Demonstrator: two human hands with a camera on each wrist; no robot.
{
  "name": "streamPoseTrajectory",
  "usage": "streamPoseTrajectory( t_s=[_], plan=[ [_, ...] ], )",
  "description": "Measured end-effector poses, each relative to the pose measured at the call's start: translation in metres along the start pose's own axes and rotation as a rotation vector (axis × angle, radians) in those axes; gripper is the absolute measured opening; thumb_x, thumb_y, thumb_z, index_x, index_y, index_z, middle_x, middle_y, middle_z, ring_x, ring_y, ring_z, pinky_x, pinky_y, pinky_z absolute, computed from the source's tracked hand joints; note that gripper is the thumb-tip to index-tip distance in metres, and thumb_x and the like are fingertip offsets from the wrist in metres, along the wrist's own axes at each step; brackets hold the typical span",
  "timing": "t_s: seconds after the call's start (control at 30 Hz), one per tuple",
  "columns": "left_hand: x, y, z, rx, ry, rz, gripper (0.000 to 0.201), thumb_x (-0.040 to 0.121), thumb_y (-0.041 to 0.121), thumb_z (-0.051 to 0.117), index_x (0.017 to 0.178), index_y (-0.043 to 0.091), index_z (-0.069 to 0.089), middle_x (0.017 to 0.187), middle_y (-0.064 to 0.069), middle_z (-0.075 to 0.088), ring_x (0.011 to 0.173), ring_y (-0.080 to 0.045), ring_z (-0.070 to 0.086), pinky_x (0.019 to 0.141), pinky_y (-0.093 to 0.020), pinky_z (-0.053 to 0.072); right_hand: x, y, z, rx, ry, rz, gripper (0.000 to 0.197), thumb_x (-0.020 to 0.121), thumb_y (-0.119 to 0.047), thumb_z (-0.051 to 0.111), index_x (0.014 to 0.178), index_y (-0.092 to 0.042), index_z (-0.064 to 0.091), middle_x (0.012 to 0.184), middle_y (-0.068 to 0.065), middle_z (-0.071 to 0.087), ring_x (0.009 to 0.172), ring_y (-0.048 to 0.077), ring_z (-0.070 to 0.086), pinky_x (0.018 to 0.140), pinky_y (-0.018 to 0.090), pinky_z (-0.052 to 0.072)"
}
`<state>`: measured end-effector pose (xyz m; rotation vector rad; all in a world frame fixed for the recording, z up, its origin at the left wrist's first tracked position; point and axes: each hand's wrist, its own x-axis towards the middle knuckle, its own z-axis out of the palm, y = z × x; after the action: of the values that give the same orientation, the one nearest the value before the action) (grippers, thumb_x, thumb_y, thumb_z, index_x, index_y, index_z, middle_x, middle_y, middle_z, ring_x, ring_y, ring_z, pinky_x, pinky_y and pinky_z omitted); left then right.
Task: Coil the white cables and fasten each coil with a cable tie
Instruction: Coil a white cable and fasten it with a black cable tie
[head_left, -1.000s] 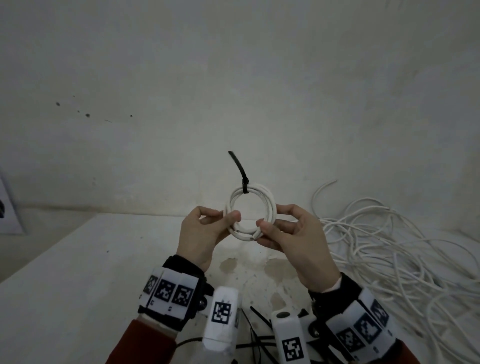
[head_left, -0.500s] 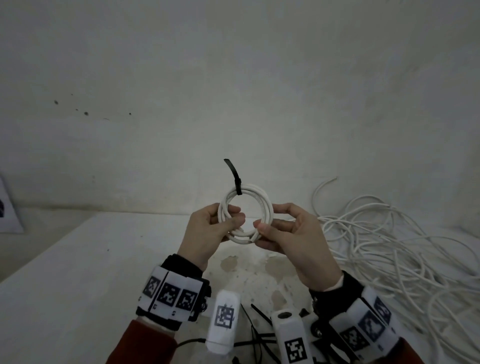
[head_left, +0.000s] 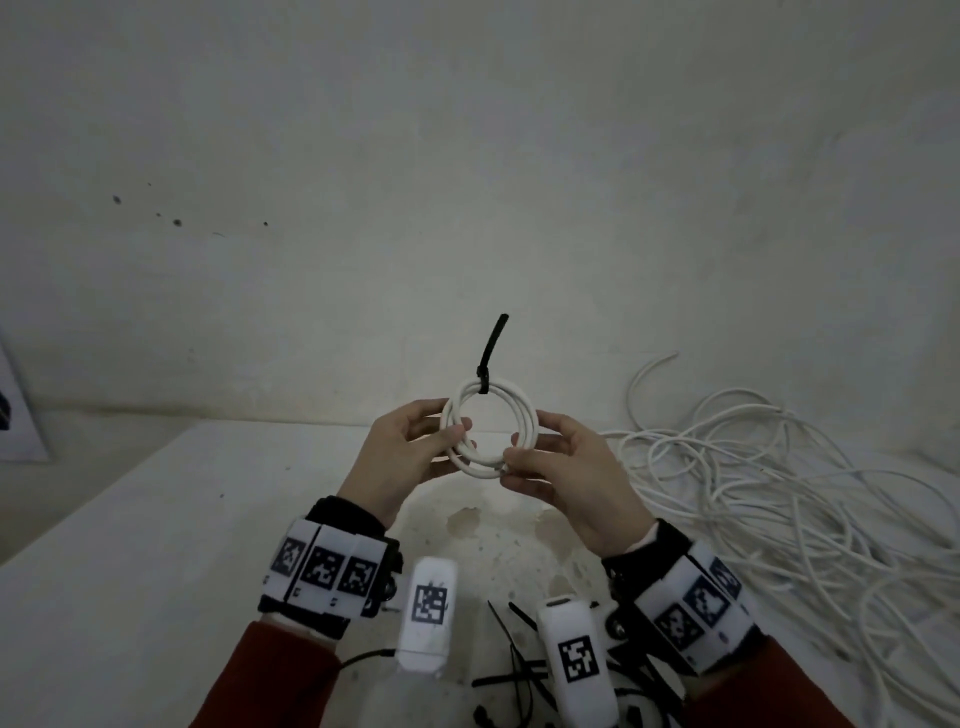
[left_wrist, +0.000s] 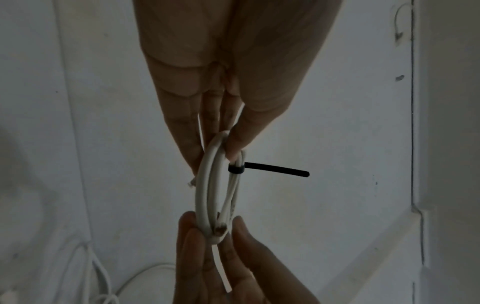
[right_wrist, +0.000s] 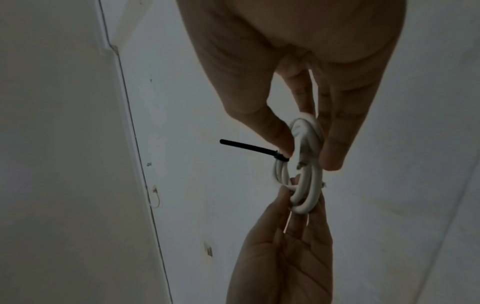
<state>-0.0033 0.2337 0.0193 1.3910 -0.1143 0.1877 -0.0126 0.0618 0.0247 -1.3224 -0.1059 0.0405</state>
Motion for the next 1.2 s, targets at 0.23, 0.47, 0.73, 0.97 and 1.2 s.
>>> streamPoseTrajectory(
  t_s=[0.23, 0.47, 0.73, 0.97, 1.2],
  plan=[
    [0.035, -0.021, -0.059, 0.087, 0.18, -0.119, 0.018, 0.081, -0.003, 0.067, 0.097, 0.003, 0.061, 0.087, -0.017, 0.069, 0.064, -0.016, 0.067, 0.056, -0.021, 0.055, 0.054, 0.029, 0.052, -0.066, -0.063, 0.197, 0.062, 0.074, 0.015, 0.07, 0.123, -0.005, 0.037, 0.11, 0.022, 0.058, 0.08, 0.028, 0.065, 0.068, 0.034, 0.06],
    [0.083, -0.054, -0.164, 0.355, 0.381, -0.262, 0.024, 0.078, -0.008, 0.067, 0.1, -0.004, 0.06, 0.082, -0.019, 0.064, 0.068, -0.026, 0.061, 0.051, -0.02, 0.055, 0.125, 0.093, 0.141, -0.157, -0.15, 0.347, 0.062, 0.066, 0.017, 0.073, 0.111, -0.01, 0.041, 0.095, 0.019, 0.058, 0.081, 0.03, 0.063, 0.066, 0.04, 0.06],
    [0.125, -0.063, -0.273, 0.684, 0.559, -0.347, 0.024, 0.076, 0.002, 0.075, 0.097, -0.003, 0.066, 0.074, -0.012, 0.065, 0.066, -0.026, 0.059, 0.071, -0.035, 0.054, 0.181, 0.15, 0.232, -0.43, -0.269, 0.255, 0.075, 0.063, -0.018, 0.085, 0.127, -0.003, 0.049, 0.116, 0.018, 0.063, 0.102, 0.031, 0.064, 0.09, 0.043, 0.054],
    [0.163, -0.069, -0.319, 0.914, 0.605, -0.396, 0.035, 0.074, 0.021, 0.08, 0.103, 0.005, 0.07, 0.097, -0.015, 0.07, 0.088, -0.029, 0.066, 0.089, -0.041, 0.053, 0.22, 0.167, 0.27, -0.573, -0.312, 0.216, 0.021, 0.082, -0.017, 0.07, 0.091, 0.001, 0.064, 0.089, 0.008, 0.058, 0.079, 0.019, 0.055, 0.07, 0.027, 0.051],
    [0.174, -0.07, -0.316, 1.02, 0.588, -0.465, 0.022, 0.082, 0.016, 0.071, 0.101, 0.005, 0.071, 0.105, -0.018, 0.068, 0.094, -0.034, 0.061, 0.083, -0.035, 0.05, 0.236, 0.182, 0.275, -0.738, -0.413, 0.136, 0.005, 0.092, -0.012, 0.054, 0.09, -0.011, 0.049, 0.083, 0.003, 0.055, 0.075, 0.018, 0.054, 0.072, 0.022, 0.051]
  ],
)
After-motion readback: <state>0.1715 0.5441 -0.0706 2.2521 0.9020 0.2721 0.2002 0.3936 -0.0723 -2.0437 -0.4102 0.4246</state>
